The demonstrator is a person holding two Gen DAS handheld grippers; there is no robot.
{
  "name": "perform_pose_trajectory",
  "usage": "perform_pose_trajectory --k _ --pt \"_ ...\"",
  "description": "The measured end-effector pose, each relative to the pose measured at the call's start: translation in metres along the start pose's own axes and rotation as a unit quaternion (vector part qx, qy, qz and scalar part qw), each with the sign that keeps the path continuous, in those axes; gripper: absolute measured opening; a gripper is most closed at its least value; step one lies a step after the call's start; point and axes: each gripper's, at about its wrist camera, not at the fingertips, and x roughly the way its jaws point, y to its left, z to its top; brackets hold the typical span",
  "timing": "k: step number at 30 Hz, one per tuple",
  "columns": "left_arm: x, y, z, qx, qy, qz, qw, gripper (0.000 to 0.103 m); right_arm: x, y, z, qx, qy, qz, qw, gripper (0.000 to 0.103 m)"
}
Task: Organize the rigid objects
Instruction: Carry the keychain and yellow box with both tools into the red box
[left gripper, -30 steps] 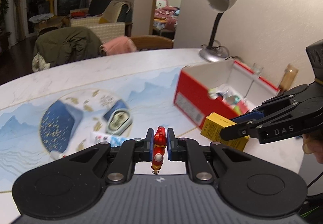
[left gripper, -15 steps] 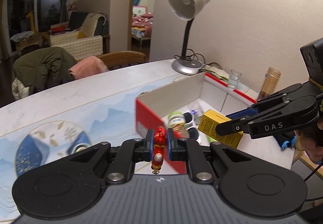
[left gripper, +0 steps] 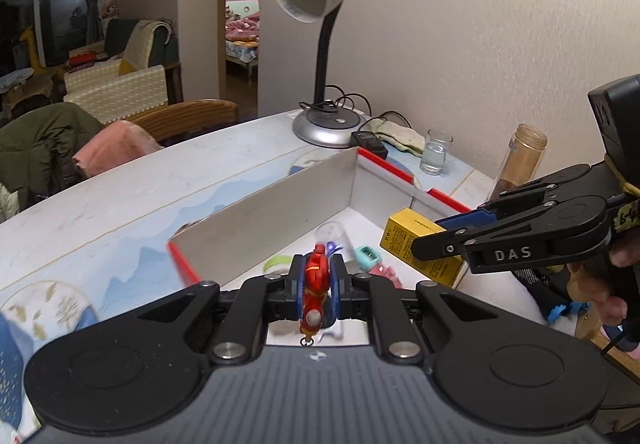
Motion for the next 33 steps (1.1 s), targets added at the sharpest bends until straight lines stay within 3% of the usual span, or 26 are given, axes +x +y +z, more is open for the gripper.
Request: perform_pose_trajectory --k 9,22,33 --pt "0.047 -0.022 0.022 0.018 0.02 0.0 0.9996 0.011 0.021 -0.042 0.009 -0.004 0.007 -0.019 1.0 0.028" --pt "0.109 -0.029 -0.003 0.002 0.114 0.016 0.9933 0.011 0.079 -0.051 -0.001 -0.05 0.078 -0.018 0.996 0.028" --pt "0.126 -0.033 -0.012 -0.019 0.142 0.02 0.9895 0.011 0.083 -0.055 -0.006 -0.058 0.093 -0.003 0.994 0.032"
